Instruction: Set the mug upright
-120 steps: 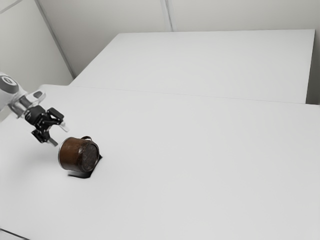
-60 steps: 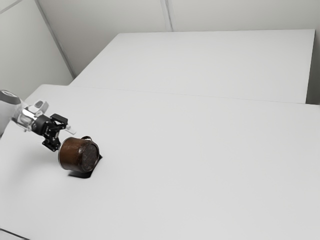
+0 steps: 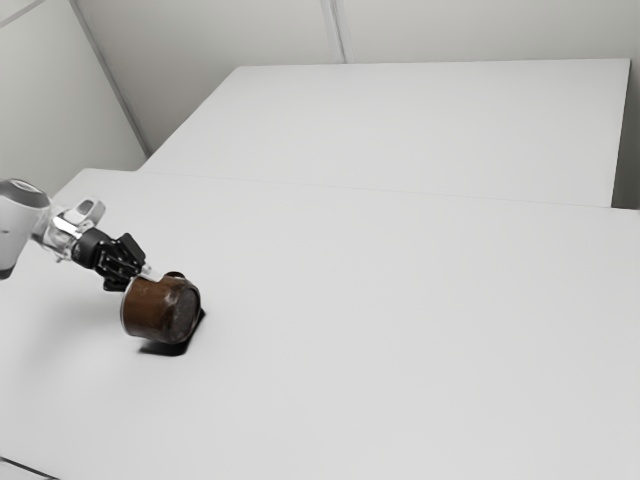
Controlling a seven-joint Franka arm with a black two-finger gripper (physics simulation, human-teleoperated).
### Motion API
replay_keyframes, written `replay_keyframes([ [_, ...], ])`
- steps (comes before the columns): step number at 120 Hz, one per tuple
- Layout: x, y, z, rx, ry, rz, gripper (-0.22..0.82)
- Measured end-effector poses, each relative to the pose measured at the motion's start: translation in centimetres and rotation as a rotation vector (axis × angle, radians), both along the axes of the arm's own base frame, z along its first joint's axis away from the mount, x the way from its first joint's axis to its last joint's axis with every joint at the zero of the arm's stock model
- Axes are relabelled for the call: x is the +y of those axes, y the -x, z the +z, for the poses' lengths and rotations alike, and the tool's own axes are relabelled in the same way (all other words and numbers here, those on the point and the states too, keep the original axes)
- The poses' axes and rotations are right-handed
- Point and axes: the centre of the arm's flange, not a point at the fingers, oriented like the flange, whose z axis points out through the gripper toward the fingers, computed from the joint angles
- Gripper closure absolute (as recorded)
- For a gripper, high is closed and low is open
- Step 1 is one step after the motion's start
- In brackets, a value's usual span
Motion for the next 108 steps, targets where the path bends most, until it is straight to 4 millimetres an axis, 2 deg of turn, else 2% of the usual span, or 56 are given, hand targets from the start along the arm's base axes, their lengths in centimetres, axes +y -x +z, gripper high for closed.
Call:
replay_keyframes([
  [12, -0.6, -0.5, 0.5, -0.005, -0.007, -0.009, 0.7],
  [23, -1.3, -0.9, 2.0, -0.018, -0.04, -0.03, 0.75],
  [45, -4.5, -2.4, 5.4, -0.038, -0.229, -0.155, 0.77],
  [56, -7.3, -3.5, 7.5, -0.057, -0.367, -0.253, 0.77],
  [66, -10.8, -4.7, 8.4, -0.069, -0.489, -0.346, 0.77],
  [90, -16.8, -6.6, 8.8, -0.085, -0.702, -0.439, 0.77],
  [108, -19.2, -7.3, 8.7, -0.068, -0.792, -0.41, 0.78],
])
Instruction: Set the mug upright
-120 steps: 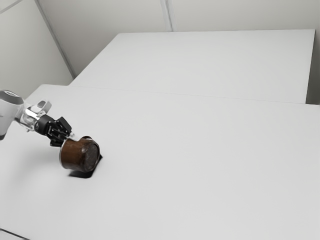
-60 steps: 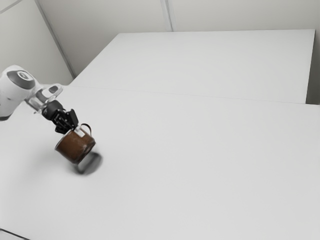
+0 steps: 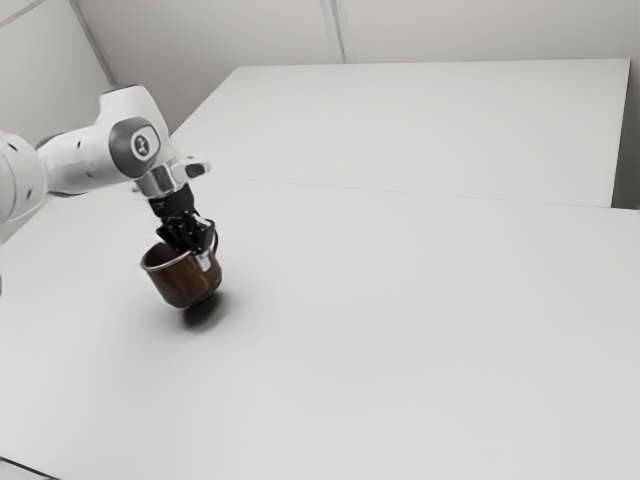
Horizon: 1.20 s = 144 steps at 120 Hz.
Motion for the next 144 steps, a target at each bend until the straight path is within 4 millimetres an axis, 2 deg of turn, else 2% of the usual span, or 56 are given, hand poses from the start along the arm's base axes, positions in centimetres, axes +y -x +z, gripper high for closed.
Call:
replay_keyframes([
  [31, -2.1, -1.2, -1.1, -0.04, -0.067, 0.118, 0.78],
  [64, -3.7, -2.1, -4.5, -0.024, -0.098, 0.216, 0.78],
  [78, -4.4, -2.3, -4.7, -0.026, -0.095, 0.246, 0.52],
  [88, -4.5, -2.3, -4.1, -0.035, -0.097, 0.265, 0.35],
  [104, -4.3, -2.0, -1.0, -0.077, -0.127, 0.271, 0.19],
  [113, -4.5, -1.8, 0.7, -0.098, -0.138, 0.271, 0.13],
  [127, -5.9, -1.5, 3.4, -0.139, -0.14, 0.246, 0.08],
  [144, -5.6, -1.2, 6.4, -0.192, -0.203, 0.199, 0.04],
])
